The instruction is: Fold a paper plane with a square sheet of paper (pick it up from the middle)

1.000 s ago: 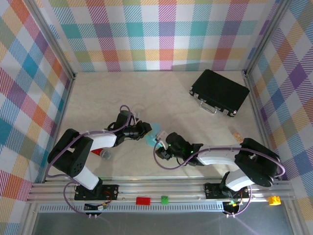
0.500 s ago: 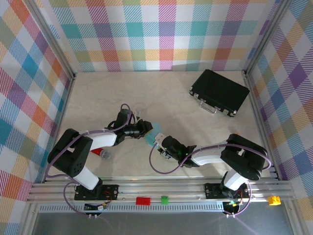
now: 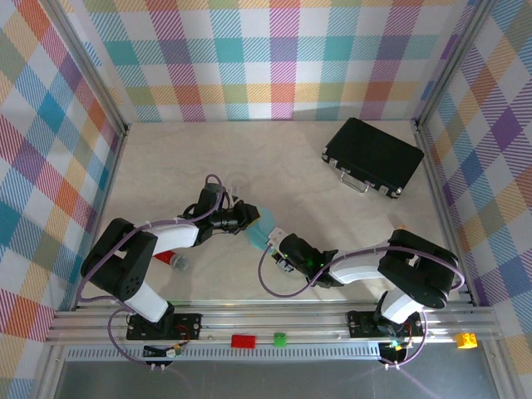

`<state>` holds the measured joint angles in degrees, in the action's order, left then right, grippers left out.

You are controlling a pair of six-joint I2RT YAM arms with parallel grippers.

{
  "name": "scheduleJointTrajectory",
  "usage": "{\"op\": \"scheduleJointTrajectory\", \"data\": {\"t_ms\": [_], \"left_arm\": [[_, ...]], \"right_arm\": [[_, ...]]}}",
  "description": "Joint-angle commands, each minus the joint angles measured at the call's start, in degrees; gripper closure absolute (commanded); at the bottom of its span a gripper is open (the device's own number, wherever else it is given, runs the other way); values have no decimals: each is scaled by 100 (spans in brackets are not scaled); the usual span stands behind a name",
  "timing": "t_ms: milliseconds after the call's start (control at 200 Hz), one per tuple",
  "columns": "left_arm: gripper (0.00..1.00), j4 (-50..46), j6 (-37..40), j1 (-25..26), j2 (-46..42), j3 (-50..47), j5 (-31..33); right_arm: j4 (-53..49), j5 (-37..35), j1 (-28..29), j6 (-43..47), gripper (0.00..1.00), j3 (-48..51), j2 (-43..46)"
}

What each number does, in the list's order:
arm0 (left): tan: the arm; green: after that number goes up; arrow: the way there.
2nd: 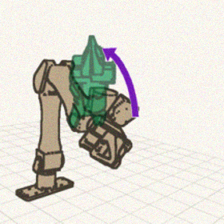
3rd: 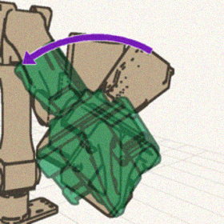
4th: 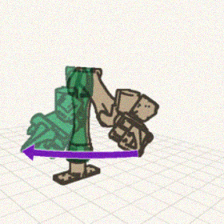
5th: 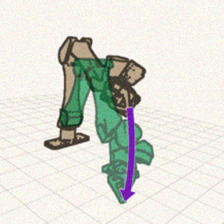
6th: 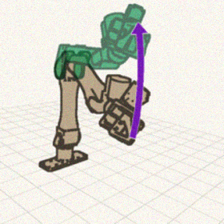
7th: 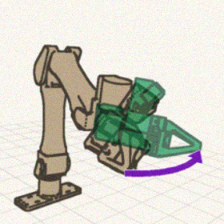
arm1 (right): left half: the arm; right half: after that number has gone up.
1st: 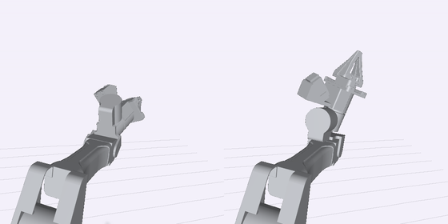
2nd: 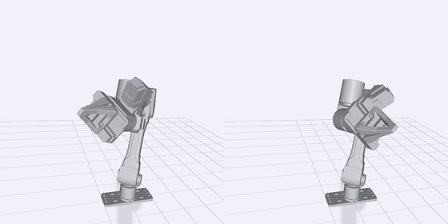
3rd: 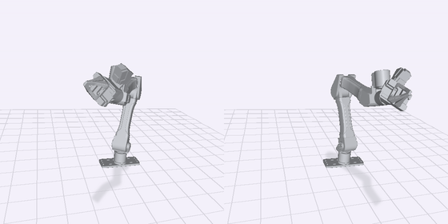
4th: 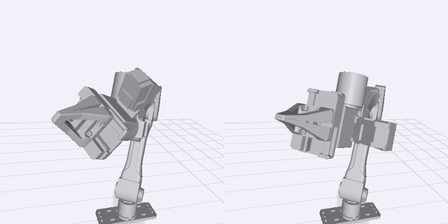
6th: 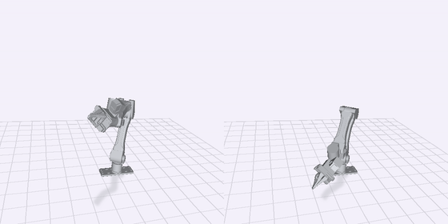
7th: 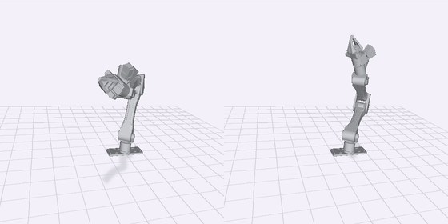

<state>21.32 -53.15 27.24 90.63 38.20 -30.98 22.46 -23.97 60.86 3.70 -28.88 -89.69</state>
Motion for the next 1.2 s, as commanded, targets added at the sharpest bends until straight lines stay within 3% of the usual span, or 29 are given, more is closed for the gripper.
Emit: {"op": "scheduleJointTrajectory", "data": {"t_ms": [0, 165, 390, 900, 1195], "left_arm": [[85, 57, 41, 31, 44, 80, -71], [86, 105, 6, 35, 91, 65, -82], [86, 110, 2, 34, 89, 60, -73], [87, 94, 1, 35, 69, 83, -45], [88, 40, 4, 35, 60, 47, -5]], "right_arm": [[309, 118, 38, -167, 63, 41, 66], [569, 67, 35, -202, 63, 41, 5], [545, 102, 31, -236, 71, -41, -134], [649, 121, 31, -379, 81, 41, -164], [860, -107, 31, -467, 76, 93, -250]]}}
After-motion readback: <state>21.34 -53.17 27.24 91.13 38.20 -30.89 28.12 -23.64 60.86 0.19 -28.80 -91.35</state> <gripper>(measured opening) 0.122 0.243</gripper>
